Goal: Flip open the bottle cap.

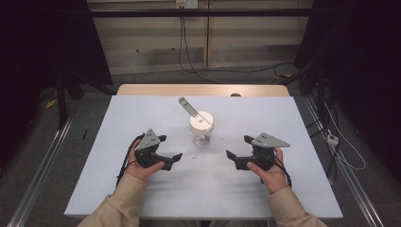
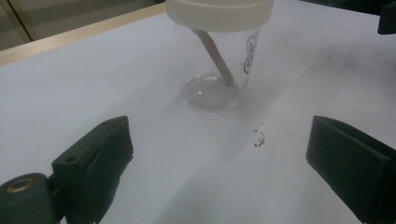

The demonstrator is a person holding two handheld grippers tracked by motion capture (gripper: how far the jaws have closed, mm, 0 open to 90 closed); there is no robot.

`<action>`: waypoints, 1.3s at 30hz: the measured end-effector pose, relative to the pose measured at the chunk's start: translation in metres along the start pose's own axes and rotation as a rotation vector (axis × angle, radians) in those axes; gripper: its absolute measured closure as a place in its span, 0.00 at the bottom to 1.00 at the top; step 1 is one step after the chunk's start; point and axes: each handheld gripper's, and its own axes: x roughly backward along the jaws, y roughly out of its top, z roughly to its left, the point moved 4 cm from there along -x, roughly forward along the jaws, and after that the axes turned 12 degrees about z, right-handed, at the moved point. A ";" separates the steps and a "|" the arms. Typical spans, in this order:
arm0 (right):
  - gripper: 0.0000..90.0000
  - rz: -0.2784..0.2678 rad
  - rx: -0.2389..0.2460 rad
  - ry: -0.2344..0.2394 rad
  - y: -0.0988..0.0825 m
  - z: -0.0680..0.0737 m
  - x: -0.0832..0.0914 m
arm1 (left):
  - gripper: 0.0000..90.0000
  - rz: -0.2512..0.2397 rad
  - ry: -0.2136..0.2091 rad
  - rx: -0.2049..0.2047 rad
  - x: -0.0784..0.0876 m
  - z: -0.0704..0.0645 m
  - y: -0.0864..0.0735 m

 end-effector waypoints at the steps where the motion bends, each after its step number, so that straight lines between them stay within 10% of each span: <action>1: 0.10 0.003 0.004 -0.001 -0.003 0.000 0.001 | 0.07 0.003 -0.002 0.000 0.002 0.001 -0.002; 39: 0.09 0.032 0.008 -0.045 -0.048 -0.008 0.034 | 0.07 0.021 0.031 0.075 0.054 0.023 -0.057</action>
